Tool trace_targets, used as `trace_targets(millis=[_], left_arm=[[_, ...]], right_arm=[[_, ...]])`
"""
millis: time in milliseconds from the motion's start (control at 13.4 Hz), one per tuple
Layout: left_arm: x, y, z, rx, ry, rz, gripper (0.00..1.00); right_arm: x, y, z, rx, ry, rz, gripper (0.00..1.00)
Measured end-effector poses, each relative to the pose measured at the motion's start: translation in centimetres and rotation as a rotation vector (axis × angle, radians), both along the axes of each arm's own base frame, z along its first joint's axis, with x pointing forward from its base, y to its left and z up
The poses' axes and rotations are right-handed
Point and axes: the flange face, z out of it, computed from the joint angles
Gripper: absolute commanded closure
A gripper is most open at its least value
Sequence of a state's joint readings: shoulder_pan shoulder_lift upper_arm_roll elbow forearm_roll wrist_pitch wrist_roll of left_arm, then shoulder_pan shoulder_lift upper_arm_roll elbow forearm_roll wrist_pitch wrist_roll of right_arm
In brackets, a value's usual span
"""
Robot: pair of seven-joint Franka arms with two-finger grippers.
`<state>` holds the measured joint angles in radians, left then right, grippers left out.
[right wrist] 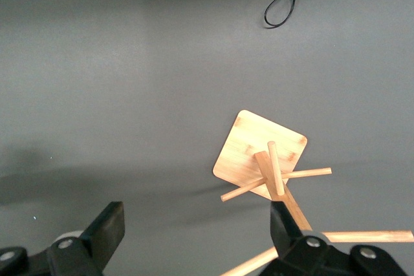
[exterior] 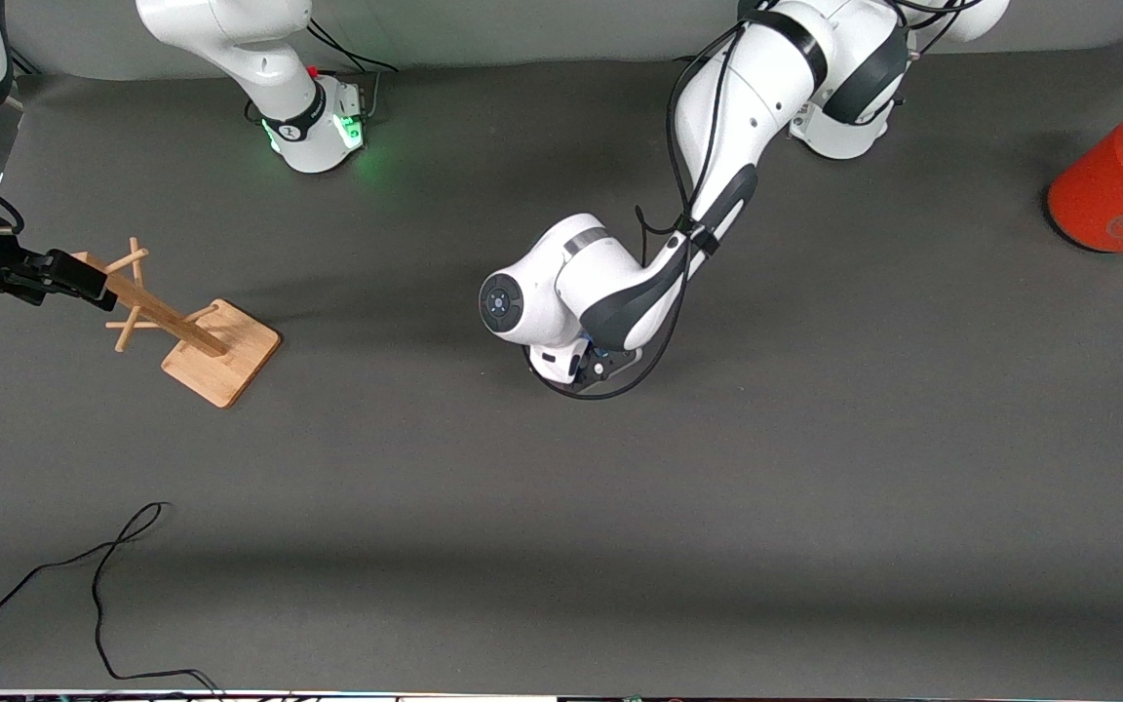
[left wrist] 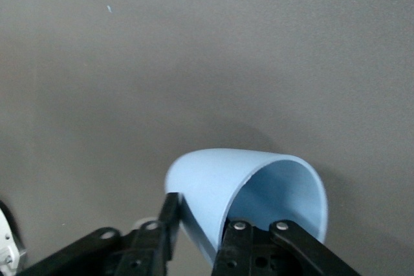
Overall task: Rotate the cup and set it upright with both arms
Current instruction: 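Rotate the held cup upright with the left gripper and set it down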
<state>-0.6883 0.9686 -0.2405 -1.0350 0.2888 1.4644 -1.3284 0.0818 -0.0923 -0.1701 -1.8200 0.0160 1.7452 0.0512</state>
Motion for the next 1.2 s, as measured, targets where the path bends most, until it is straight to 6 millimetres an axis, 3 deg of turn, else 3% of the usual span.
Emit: trace_targets(millis=[300, 449, 599, 749, 899, 1048, 1198], left_arm=[[-0.1, -0.2, 0.4, -0.007, 0.001, 0.0, 1.0], [0.6, 0.0, 2.0, -0.047, 0.005, 0.017, 1.0], [3.1, 1.7, 7.2, -0.154, 0.017, 0.041, 1.0], [5.7, 4.9, 14.1, -0.275, 0.012, 0.049, 1.0], [6.7, 8.2, 19.0, -0.38, -0.005, 0.034, 1.0], [5.9, 10.7, 20.9, -0.477, -0.054, -0.009, 1.0], [3.7, 11.9, 19.9, -0.534, -0.147, -0.053, 1.0]], right_arm=[[0.0, 0.1, 0.0, 0.003, 0.0, 0.001, 0.0], [0.0, 0.3, 0.1, 0.003, -0.001, 0.006, 0.0], [0.0, 0.6, 0.0, 0.003, -0.001, 0.01, 0.0], [0.1, 1.3, 0.1, 0.003, -0.002, 0.023, 0.0], [0.1, 2.0, 0.1, 0.003, -0.003, 0.036, 0.0], [0.1, 2.1, 0.1, 0.003, -0.004, 0.038, 0.0], [0.1, 2.1, 0.1, 0.003, -0.005, 0.039, 0.0]])
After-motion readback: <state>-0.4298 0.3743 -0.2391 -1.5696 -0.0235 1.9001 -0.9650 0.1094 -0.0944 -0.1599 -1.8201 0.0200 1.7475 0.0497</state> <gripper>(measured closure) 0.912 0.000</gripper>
